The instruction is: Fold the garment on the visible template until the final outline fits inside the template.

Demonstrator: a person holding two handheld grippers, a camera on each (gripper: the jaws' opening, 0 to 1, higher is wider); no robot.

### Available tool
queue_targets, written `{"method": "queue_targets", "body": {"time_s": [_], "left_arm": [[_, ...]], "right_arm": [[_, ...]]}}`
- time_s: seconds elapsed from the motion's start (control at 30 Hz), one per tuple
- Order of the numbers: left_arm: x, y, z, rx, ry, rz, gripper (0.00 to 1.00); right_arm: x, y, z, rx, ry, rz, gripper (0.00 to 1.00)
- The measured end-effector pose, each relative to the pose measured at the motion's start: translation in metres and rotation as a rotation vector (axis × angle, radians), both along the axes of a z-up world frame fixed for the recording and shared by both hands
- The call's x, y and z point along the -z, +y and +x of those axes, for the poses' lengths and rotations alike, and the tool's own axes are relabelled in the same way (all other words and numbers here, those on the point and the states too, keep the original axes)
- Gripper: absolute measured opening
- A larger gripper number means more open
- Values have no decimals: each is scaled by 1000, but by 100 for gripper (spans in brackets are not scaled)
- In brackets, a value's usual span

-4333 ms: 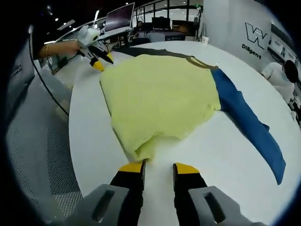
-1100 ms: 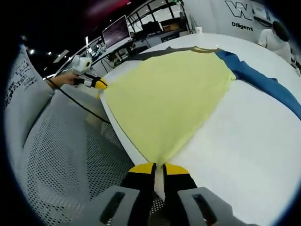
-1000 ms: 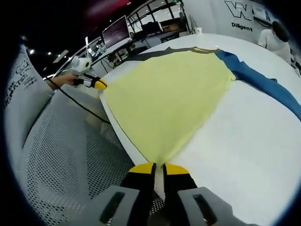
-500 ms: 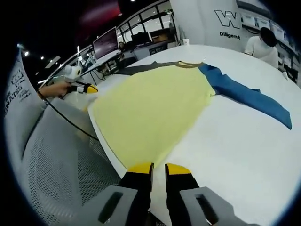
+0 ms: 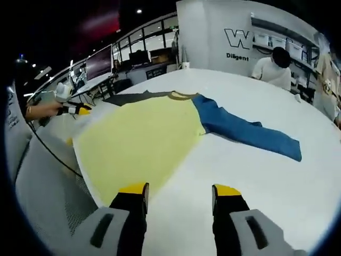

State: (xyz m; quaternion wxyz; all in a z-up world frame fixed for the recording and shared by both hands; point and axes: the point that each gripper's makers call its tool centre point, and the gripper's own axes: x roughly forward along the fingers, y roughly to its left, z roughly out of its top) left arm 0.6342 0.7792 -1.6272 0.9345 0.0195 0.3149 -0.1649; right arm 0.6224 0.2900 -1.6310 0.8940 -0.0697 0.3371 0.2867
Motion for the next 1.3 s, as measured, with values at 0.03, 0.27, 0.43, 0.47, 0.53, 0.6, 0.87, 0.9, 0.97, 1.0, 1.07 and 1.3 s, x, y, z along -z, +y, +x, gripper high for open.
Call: {"method": "queue_targets", "body": {"time_s": [0.03, 0.27, 0.43, 0.47, 0.53, 0.6, 0.87, 0.9, 0.97, 1.0, 1.07, 1.3], "left_arm": [[0, 2, 2, -3, -3, 3, 43], [-2, 29, 33, -53, -25, 39, 46], [-10, 34, 56, -108, -41, -43, 45], [-11, 45, 65, -118, -50, -55, 45], [-10, 52, 71, -121, -46, -55, 46], [-9, 55, 81, -118, -40, -24, 47], [-10, 68, 107, -129, -35, 8, 46], [-9, 70, 112, -134, -30, 16, 46], [-9, 73, 116, -136, -25, 25, 46], [-8, 76, 121, -142, -24, 31, 46], [-6, 82, 129, -169, -28, 13, 45], [14, 99, 141, -197, 9, 36, 45]], "right_arm": [[-1, 0, 1, 3, -1, 0, 47], [-8, 1, 16, 16, -24, 25, 47], [-6, 5, 12, 1, 3, 21, 47], [-6, 6, 12, -4, 7, 21, 47], [-7, 7, 10, -4, 8, 27, 46], [-7, 7, 10, -4, 13, 27, 46], [-11, 8, 8, -18, 25, 19, 45], [-12, 8, 9, -15, 25, 25, 45], [-11, 8, 9, -13, 27, 26, 44], [-10, 7, 9, -8, 30, 25, 44], [-8, 5, 9, -1, 38, 24, 43], [-10, 0, 11, 9, 45, 24, 42]]}}
